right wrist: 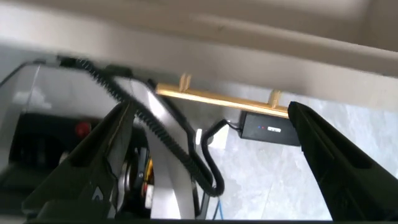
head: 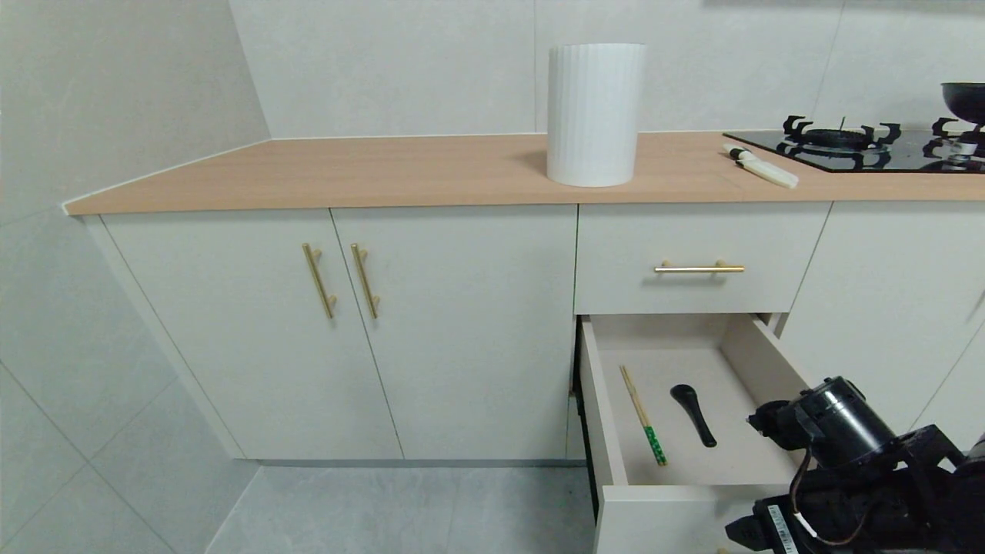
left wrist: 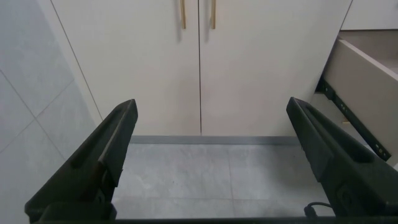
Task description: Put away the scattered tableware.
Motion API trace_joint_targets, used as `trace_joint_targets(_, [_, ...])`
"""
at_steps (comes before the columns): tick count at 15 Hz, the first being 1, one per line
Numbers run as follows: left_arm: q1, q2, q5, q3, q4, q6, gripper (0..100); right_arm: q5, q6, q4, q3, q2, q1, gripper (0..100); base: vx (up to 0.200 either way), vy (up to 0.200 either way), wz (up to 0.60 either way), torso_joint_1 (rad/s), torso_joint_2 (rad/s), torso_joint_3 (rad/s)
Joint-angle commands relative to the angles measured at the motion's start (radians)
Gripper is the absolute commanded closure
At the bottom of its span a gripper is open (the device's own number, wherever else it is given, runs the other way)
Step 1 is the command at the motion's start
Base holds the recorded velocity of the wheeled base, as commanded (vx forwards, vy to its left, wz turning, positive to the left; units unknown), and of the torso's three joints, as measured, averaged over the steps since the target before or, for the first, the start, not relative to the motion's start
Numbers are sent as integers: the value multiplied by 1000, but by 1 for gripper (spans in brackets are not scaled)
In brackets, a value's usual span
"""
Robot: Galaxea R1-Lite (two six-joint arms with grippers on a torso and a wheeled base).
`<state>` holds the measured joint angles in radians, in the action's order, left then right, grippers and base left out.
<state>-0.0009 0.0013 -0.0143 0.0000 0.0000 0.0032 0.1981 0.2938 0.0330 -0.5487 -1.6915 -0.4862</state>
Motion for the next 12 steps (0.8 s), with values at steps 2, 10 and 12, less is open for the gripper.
trace_joint_targets(2, [1,0,0,0,0,0,0,6,1,1,-11,-30,6,0,0,0,0,0,0,0])
trace_joint_targets(10, [1,0,0,0,0,0,0,92,34,4,-76,-88,41,0,0,0,0,0,0,0])
trace_joint_targets(12, [-1,0,-1,0,0,0,0,95,45,13,-89,-96,43,0,0,0,0,0,0,0])
